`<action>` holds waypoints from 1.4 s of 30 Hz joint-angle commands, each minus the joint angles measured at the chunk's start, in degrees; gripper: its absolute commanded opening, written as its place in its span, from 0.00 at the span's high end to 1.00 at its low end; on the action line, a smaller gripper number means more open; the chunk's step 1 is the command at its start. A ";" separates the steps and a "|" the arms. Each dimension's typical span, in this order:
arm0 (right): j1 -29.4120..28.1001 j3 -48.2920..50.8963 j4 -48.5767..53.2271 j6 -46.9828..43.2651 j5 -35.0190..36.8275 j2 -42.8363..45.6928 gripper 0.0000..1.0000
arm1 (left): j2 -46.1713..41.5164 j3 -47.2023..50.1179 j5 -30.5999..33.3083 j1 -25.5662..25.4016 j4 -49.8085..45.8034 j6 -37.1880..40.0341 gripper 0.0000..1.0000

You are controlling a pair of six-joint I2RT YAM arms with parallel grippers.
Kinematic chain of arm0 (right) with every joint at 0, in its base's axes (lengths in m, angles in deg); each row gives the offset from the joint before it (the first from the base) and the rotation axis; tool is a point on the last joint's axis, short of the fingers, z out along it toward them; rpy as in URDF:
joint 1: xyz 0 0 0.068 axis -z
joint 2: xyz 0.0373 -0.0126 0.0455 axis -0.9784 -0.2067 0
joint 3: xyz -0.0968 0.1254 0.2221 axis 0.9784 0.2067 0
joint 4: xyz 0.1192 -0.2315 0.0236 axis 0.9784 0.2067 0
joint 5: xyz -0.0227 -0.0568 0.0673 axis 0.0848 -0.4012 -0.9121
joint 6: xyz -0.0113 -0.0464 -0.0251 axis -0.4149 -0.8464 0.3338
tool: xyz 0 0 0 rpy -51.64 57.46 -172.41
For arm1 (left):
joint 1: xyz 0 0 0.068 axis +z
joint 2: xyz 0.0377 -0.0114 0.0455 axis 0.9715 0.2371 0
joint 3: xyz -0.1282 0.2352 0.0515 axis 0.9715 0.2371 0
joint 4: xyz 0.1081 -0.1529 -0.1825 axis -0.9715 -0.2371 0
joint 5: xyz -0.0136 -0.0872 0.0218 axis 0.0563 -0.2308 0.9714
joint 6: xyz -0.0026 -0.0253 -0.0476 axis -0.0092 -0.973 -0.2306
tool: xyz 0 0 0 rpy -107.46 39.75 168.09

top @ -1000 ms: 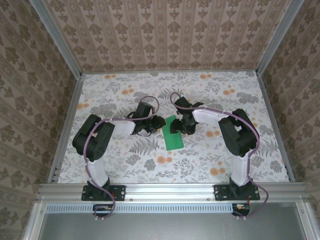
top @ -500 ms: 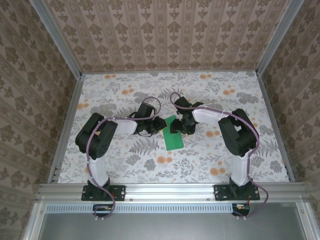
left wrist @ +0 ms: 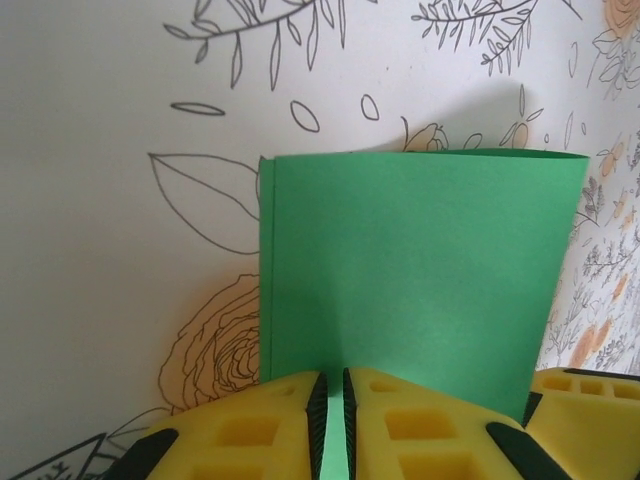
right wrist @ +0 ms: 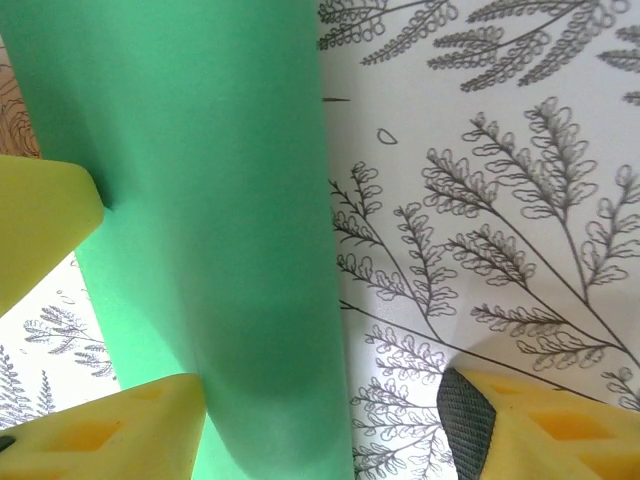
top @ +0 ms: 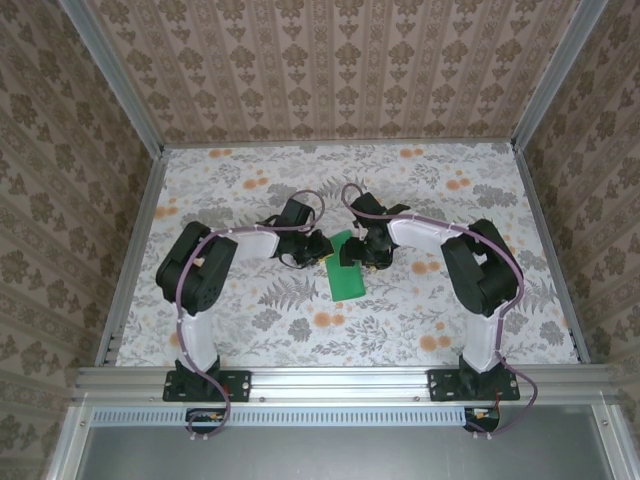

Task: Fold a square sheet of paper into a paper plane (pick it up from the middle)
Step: Hold the square sheet of paper at the center of the table.

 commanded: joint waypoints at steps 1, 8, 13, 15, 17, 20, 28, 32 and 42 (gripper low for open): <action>1.23 2.44 1.15 0.36 1.25 4.64 0.34 | 4.40 0.85 3.35 -0.74 -9.05 1.71 0.82; 1.76 3.90 -5.03 -0.53 -3.20 7.61 0.50 | 4.68 0.59 4.18 -0.74 -10.75 1.71 0.83; 1.59 2.24 -8.48 0.78 -9.90 5.38 0.72 | 4.64 0.67 4.01 -0.74 -10.97 1.82 0.84; 1.52 1.46 -8.79 0.94 -11.87 3.89 0.78 | 4.63 0.55 4.08 -0.79 -11.27 1.78 0.84; 1.50 0.66 -9.35 1.07 -13.97 2.64 0.83 | 4.69 0.50 4.09 -0.79 -11.50 1.89 0.84; 1.37 -0.40 -9.72 1.10 -16.13 0.69 0.85 | 4.89 0.33 4.08 -0.83 -11.78 1.83 0.84; 1.63 -2.04 -9.09 0.26 -15.56 -3.04 0.87 | 5.27 -0.28 4.80 -1.10 -13.74 1.82 0.85; 2.15 -1.47 -9.16 -0.22 -15.19 -4.03 0.87 | 5.26 -0.36 5.43 -1.10 -14.86 1.99 0.86; 3.60 2.32 -11.71 -0.42 -15.94 -4.03 0.87 | 5.27 -0.23 6.80 -1.10 -16.22 2.17 0.87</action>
